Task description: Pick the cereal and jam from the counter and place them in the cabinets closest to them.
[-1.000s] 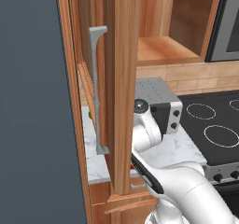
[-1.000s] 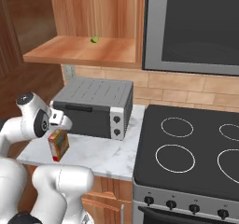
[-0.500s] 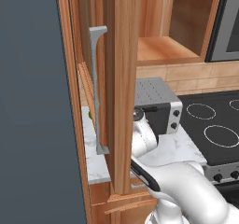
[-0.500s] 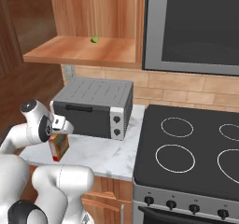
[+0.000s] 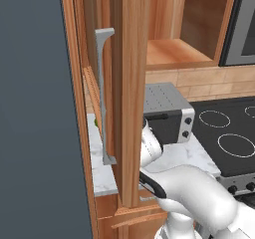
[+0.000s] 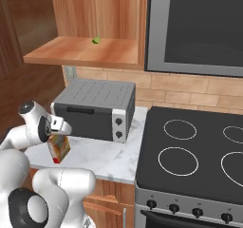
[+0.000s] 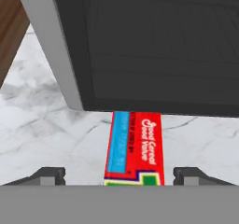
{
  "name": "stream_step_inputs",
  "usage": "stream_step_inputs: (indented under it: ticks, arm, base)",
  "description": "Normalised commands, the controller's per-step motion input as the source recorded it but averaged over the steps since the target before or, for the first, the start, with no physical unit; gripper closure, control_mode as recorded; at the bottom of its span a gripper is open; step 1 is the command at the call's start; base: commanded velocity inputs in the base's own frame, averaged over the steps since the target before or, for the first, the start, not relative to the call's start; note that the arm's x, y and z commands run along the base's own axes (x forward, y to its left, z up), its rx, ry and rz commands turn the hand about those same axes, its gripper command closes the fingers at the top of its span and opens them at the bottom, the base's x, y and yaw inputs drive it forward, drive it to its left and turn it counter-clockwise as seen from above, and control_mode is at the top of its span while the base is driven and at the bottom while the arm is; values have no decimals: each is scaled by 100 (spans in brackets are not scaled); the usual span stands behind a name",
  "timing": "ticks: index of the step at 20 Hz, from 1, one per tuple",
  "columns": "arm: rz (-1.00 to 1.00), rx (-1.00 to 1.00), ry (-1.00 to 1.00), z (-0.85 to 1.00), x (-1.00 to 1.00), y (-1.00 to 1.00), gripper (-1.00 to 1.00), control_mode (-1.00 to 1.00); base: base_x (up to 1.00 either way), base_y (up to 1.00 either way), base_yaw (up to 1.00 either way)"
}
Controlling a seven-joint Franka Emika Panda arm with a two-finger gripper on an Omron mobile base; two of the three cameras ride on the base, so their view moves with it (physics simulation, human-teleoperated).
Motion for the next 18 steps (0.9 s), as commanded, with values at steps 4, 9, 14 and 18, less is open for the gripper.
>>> stream_step_inputs:
  ticks: [4, 9, 14, 18]
  arm:
    - [0, 0, 1, -4, 1, 1, 100, -100]
    - [0, 0, -2, 4, -1, 0, 100, -100]
    - [0, 1, -4, 35, -9, -2, 100, -100]
    - [0, 2, -3, 51, -16, -9, 100, -100]
  base:
    - [0, 0, 0]
    - [0, 0, 0]
    - [0, 0, 0]
    - [0, 0, 0]
